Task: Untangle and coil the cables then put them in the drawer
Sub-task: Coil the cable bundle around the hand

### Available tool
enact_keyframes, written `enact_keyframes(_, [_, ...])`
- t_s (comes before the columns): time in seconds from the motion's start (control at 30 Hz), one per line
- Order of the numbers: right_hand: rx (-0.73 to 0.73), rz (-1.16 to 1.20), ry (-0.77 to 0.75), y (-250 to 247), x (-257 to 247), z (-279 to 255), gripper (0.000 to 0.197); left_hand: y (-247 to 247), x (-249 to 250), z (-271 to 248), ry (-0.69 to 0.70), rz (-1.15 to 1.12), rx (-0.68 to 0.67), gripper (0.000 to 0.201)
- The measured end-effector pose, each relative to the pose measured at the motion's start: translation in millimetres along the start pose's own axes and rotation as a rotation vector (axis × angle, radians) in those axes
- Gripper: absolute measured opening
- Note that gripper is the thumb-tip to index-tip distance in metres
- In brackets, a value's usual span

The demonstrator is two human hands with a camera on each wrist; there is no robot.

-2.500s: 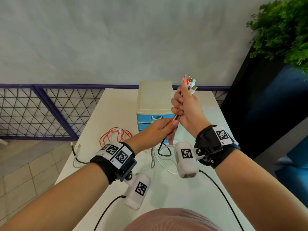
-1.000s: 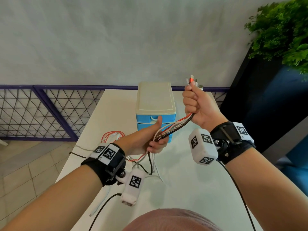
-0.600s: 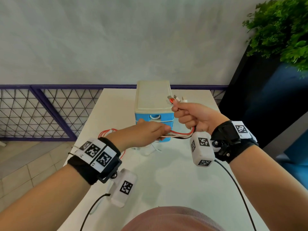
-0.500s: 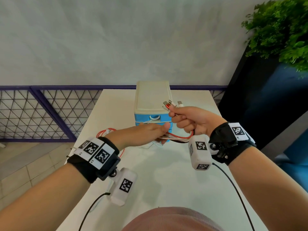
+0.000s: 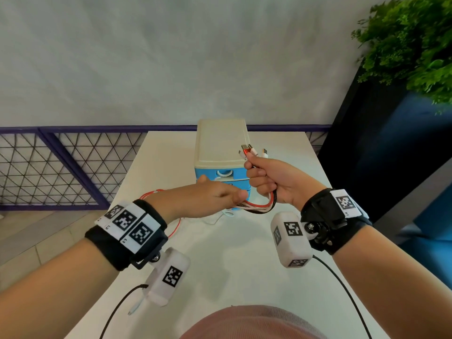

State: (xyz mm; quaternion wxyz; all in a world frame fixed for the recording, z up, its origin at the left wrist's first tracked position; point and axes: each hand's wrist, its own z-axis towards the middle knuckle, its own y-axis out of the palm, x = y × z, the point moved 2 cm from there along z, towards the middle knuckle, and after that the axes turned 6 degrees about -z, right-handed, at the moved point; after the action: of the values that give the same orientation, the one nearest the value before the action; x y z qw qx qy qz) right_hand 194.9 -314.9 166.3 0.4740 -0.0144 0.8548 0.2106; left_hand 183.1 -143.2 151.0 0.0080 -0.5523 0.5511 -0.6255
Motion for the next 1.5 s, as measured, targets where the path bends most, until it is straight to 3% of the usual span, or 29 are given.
enact_keyframes(0.1, [0.019, -0.01, 0.03, -1, 1, 1, 0.031, 3, 1, 2, 0.023, 0.161, -0.03, 0.085])
enact_keyframes(0.2, [0.037, 0.002, 0.064, -3, 6, 3, 0.029, 3, 4, -5, 0.011, 0.171, -0.043, 0.074])
enact_keyframes(0.37, [0.05, -0.013, 0.117, -3, 11, 5, 0.029, 1, 11, -9, 0.1, 0.303, -0.066, 0.071])
enact_keyframes(0.6, [0.063, -0.045, 0.157, -2, 10, 5, 0.031, 2, 14, -9, 0.117, 0.401, -0.107, 0.063])
enact_keyframes(0.73, [0.058, -0.04, 0.174, -5, 10, 4, 0.031, 2, 25, -12, 0.117, 0.554, -0.075, 0.048])
enact_keyframes(1.03, [0.027, -0.122, 0.111, 10, 13, -2, 0.028, -2, 23, -7, 0.284, 0.72, 0.077, 0.009])
enact_keyframes(1.17, [0.061, -0.211, 0.076, 14, 16, 0, 0.032, -1, 22, -1, 0.234, 0.755, 0.106, 0.016])
enact_keyframes(1.23, [0.095, -0.225, 0.046, 14, 20, 3, 0.032, -2, 23, 0, 0.157, 0.667, 0.097, 0.021])
enact_keyframes(1.37, [0.127, -0.21, 0.04, 17, 30, 8, 0.032, 0, 24, 5, 0.11, 0.619, 0.123, 0.009])
enact_keyframes(1.5, [0.085, -0.241, 0.09, 18, 32, 4, 0.032, 5, 22, 9, 0.052, 0.517, 0.15, 0.018])
